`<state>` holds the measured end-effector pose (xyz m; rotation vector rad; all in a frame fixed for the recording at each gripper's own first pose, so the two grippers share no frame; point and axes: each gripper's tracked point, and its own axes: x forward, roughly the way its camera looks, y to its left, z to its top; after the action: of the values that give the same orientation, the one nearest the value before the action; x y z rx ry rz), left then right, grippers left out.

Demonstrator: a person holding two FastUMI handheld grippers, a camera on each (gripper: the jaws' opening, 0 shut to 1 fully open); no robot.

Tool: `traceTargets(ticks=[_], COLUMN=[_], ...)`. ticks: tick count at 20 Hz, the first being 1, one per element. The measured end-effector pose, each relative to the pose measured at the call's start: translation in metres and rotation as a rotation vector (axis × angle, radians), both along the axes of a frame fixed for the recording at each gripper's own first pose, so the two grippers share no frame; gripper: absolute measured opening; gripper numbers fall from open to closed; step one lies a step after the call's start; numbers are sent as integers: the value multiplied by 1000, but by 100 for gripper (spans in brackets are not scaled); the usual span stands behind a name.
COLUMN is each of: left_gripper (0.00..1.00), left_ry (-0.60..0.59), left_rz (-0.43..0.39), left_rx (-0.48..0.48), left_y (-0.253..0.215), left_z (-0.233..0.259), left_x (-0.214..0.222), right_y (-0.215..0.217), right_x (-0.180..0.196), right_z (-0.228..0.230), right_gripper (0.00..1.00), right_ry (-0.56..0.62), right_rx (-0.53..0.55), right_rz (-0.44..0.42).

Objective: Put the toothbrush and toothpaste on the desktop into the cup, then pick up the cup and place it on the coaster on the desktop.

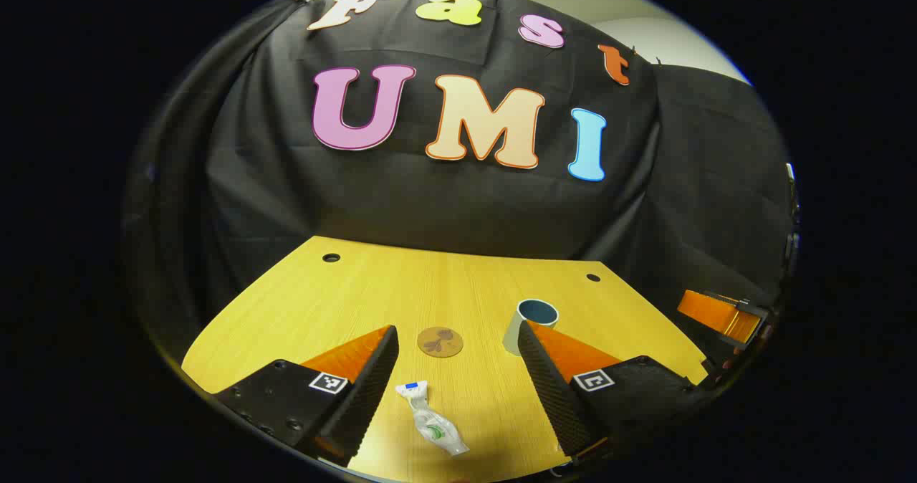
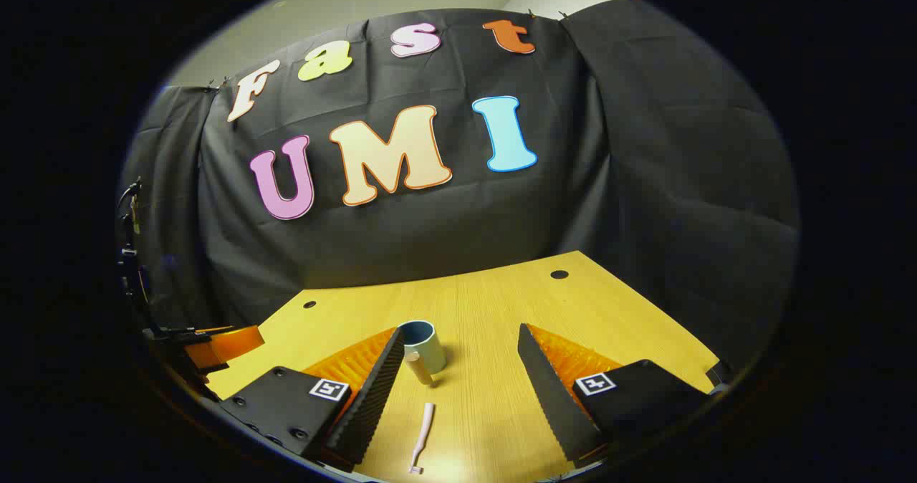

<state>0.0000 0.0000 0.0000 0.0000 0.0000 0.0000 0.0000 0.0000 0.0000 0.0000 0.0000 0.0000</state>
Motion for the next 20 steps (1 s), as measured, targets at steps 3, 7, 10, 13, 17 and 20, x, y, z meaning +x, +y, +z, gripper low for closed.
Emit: traceTargets(ticks=[3, 7, 10, 13, 17, 20], left_gripper=[98, 98, 98, 98, 98, 98], left_ry=[17, 26, 30, 40, 69, 75], left_rz=[22, 42, 77, 115, 158, 204], left_rx=[-13, -29, -31, -44, -67, -81], left_y=[1, 3, 10, 18, 25, 32], left_z=[-6, -11, -13, -17, -27, -30], left_x=[0, -2, -5, -8, -12, -17], right_y=[-5, -4, 0, 7, 15, 22], right_x=[5, 12, 18, 25, 37, 47], right_z=[-3, -8, -12, -25, -37, -46], right_gripper=[98, 99, 99, 98, 99, 98], right_ry=[10, 30, 48, 91, 141, 187], right_rx=[-8, -1, -3, -2, -19, -22], right_rz=[-4, 12, 38, 75, 116, 157])
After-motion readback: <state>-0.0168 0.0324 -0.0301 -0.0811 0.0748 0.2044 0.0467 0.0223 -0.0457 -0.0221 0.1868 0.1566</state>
